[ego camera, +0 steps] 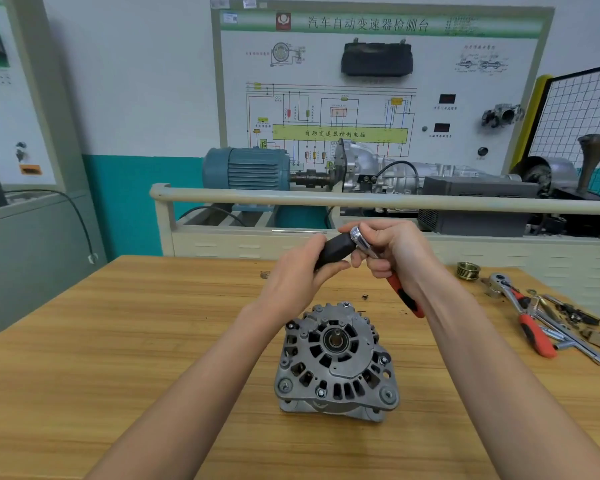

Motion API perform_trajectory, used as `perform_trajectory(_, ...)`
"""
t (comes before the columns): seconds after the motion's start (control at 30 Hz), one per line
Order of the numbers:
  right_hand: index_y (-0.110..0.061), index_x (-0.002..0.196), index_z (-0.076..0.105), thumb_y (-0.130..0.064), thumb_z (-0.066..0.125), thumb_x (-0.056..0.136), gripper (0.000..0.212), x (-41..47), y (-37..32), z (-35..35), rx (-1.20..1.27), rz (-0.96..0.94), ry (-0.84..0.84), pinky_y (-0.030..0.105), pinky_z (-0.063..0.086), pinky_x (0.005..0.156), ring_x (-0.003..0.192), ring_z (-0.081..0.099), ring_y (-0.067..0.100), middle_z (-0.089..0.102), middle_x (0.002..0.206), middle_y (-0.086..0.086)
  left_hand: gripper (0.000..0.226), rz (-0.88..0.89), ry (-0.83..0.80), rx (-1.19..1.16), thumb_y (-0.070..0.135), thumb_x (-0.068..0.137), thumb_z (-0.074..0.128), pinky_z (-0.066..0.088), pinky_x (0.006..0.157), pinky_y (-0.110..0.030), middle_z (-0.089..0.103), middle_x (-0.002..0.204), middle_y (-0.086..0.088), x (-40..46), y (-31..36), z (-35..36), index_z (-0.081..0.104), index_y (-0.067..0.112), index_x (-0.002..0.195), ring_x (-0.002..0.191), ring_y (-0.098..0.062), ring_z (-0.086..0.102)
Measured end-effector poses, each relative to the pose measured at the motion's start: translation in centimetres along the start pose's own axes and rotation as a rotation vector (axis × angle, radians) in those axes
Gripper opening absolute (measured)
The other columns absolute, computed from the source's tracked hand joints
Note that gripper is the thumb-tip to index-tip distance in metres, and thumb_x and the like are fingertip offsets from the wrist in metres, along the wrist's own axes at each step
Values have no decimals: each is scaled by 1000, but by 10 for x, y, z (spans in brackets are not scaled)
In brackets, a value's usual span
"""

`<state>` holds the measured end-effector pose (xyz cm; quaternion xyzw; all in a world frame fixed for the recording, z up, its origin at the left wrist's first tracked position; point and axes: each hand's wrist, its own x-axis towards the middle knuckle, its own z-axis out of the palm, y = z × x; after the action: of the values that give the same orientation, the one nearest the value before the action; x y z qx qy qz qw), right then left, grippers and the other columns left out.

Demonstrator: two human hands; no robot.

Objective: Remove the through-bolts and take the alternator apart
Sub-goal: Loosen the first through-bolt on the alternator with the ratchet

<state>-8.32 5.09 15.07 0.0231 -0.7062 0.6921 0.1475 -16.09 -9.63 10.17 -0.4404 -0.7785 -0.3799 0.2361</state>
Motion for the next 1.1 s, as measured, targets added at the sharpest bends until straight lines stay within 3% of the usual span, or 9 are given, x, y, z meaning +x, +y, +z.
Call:
perform_trajectory(0.2,-10,104,70,-23,46,100,27,-1,-6,6,-182,-91,1,22,27,41,39,38,15,61,55,14,20,-101,-12,-226,34,90,61,37,57,-30,48,70,7,-1,-2,6,50,17,89,62,-10,44)
perform_trajectory(0.3,-17,113,67,-32,51,98,27,-6,-17,6,-300,-139,-57,26,39,48,53,52,22,70,74,18,12,-139,22,-380,25,89,64,33,55,-18,46,67,10,5,2,-1,55,20,84,57,0,41)
perform_trajectory(0.43,-22,114,64,-44,58,87,35,-17,-32,-8,-472,-127,-122,26,50,64,60,63,15,73,79,9,25,-303,165,-549,29,86,68,33,52,-19,42,61,6,14,3,-20,52,13,74,52,-4,37)
perform_trajectory(0.63,-19,118,63,-83,24,76,85,-24,-7,-15,-358,-8,-319,34,49,93,105,67,19,72,108,5,23,-465,337,-740,25,87,67,26,47,-24,36,51,2,11,1,-31,51,11,77,46,-11,29)
perform_trajectory(0.73,-20,120,65,-88,11,67,101,-19,27,-11,-172,-2,-260,30,35,105,119,57,8,67,121,-3,27,-517,307,-734,28,85,68,26,47,-24,35,52,1,0,1,-30,49,12,73,46,-12,28)
perform_trajectory(0.8,-23,117,66,-85,6,73,97,-16,51,-8,-146,8,-173,27,30,107,122,53,4,65,123,-8,33,-565,317,-762,24,86,66,25,45,-23,34,48,5,-5,3,-30,43,17,63,44,-10,27)
perform_trajectory(0.93,-32,130,55,-67,48,85,57,-16,100,5,-745,23,-155,33,34,107,127,45,7,52,134,-15,43,-555,344,-998,12,92,55,22,41,-21,27,44,8,-13,11,-27,36,22,54,40,-10,20)
perform_trajectory(1.0,-39,130,51,-70,59,73,66,-18,109,13,-904,-3,-114,37,39,104,124,45,8,49,135,-15,44,-548,347,-1075,8,94,49,21,40,-20,26,43,7,-16,16,-24,38,22,54,39,-10,19)
perform_trajectory(1.1,-40,137,42,-91,52,52,100,-17,112,15,-1152,-103,-104,42,44,99,122,48,14,48,137,-12,30,-568,360,-1102,5,95,50,21,40,-20,32,45,4,-21,22,-19,47,15,67,39,-8,23)
